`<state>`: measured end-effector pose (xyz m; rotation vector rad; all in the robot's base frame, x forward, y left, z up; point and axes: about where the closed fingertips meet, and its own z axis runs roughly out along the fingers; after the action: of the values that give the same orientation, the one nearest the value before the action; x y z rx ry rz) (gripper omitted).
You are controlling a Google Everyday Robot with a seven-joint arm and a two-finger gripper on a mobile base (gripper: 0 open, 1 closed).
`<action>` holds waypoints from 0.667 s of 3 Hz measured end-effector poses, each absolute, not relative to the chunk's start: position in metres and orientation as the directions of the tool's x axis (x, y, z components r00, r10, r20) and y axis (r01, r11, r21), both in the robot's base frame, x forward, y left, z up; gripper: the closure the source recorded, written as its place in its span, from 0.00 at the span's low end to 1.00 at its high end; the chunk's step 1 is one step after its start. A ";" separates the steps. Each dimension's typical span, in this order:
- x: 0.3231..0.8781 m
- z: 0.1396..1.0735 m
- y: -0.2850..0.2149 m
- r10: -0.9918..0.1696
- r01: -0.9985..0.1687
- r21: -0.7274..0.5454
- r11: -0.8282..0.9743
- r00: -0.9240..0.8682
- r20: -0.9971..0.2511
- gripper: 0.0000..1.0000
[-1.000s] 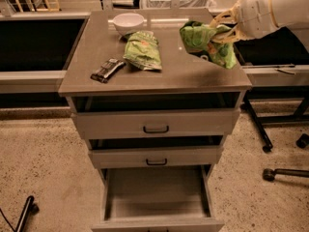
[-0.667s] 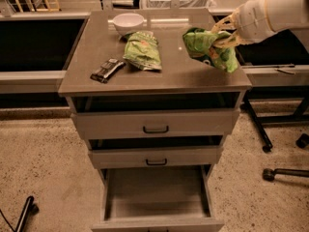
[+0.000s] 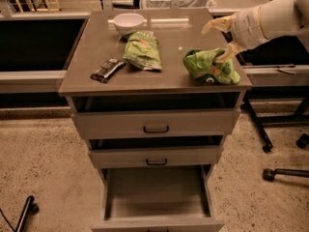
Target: Pick green rice chip bag from bottom drawer and place on counter
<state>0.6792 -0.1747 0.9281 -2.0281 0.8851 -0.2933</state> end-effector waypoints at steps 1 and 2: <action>0.670 0.934 -0.182 -0.692 -0.524 -0.799 -0.297 0.694 -0.198 0.00; 0.644 0.962 -0.190 -0.690 -0.563 -0.785 -0.260 0.676 -0.257 0.00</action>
Offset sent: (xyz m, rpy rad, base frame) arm -0.0726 -0.0310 0.0764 0.1388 0.1447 -0.0501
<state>0.6438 -0.1903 0.9623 -1.9446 0.9747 -0.1694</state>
